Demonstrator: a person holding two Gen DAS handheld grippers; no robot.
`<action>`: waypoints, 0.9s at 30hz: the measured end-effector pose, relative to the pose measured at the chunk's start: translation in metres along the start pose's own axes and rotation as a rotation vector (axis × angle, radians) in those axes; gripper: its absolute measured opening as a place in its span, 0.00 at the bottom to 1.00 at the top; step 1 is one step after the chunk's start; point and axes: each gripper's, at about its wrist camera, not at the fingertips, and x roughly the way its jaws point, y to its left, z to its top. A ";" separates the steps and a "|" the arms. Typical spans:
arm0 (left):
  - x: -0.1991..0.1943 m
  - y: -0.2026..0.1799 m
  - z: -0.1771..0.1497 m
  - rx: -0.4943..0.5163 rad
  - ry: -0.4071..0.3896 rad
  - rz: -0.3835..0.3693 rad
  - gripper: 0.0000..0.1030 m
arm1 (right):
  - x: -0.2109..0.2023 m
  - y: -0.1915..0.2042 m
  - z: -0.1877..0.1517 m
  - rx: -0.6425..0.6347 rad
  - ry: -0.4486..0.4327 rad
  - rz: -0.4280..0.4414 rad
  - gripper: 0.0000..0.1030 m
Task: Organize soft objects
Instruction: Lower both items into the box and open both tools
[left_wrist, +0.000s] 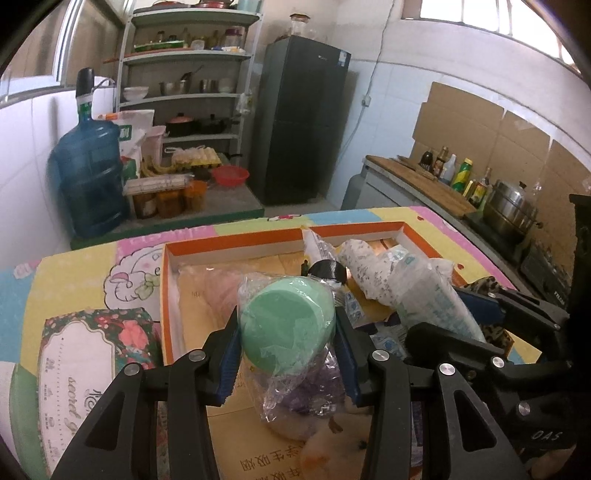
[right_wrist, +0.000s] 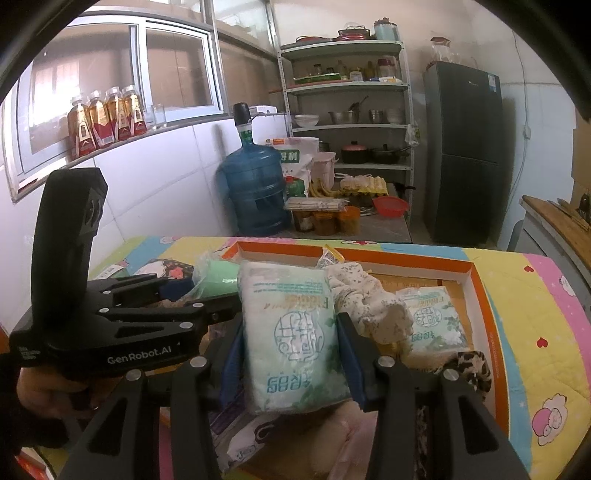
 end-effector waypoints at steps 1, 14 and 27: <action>0.001 0.001 0.001 0.000 0.001 0.001 0.45 | 0.001 0.000 0.000 0.000 0.002 0.000 0.47; 0.007 0.000 0.001 -0.007 0.025 -0.011 0.57 | 0.000 0.001 0.000 0.001 -0.016 -0.001 0.54; -0.015 -0.002 0.007 0.010 -0.044 0.005 0.66 | -0.015 -0.007 -0.001 0.012 -0.086 0.026 0.62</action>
